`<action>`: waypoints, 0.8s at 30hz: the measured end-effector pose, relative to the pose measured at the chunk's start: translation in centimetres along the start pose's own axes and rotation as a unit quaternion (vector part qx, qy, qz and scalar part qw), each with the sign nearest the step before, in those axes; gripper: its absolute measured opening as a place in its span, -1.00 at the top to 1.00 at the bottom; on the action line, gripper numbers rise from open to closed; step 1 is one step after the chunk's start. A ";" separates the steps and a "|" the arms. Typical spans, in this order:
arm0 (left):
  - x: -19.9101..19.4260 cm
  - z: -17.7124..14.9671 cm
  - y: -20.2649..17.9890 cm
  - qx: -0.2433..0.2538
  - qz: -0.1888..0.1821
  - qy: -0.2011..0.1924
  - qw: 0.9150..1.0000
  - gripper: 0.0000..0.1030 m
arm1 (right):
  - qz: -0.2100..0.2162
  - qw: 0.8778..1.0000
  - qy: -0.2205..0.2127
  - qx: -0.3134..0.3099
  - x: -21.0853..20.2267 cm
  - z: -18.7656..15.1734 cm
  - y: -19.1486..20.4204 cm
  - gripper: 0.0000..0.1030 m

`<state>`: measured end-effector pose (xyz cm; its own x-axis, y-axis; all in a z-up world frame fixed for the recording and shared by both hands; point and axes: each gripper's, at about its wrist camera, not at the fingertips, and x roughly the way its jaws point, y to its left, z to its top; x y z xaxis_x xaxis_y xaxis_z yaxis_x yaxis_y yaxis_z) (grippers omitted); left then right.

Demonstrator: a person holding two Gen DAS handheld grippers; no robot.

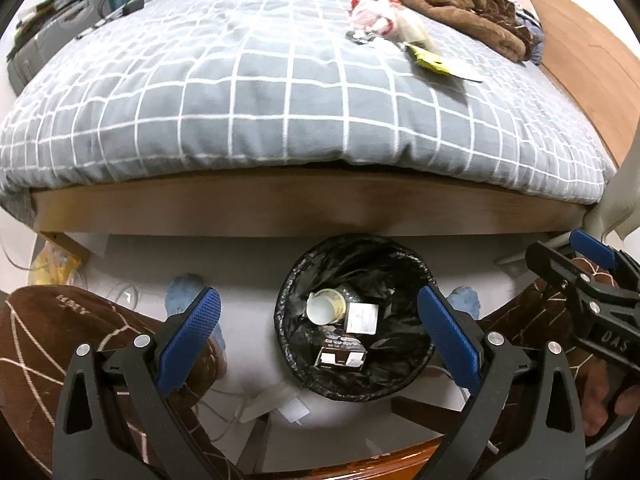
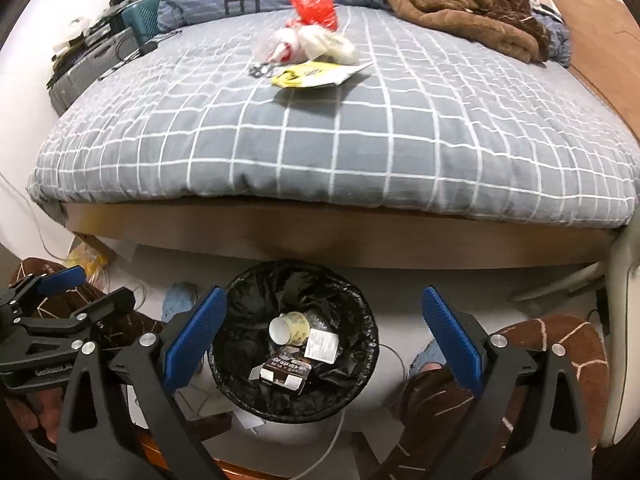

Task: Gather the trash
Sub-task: 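Raise both open tools from the bin back toward the trash on the bed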

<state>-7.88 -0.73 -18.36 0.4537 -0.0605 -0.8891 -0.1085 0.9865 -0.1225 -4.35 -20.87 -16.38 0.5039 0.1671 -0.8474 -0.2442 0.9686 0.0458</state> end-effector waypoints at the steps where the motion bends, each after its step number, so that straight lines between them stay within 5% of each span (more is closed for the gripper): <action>1: -0.1 0.1 -0.1 0.002 0.000 -0.002 1.000 -0.89 | -0.002 1.000 -0.002 0.002 -0.2 0.1 -0.3 -0.83; 24: -2.0 8.3 0.1 0.003 0.011 -0.052 0.999 -0.88 | -0.009 0.999 -0.028 0.029 -0.1 9.3 -3.2 -0.61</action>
<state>-1.48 0.70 -12.92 0.5412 -0.0239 -0.8406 -0.1132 0.9884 -0.1010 4.10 -22.32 -11.53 0.5531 0.1582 -0.8179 -0.1876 0.9802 0.0627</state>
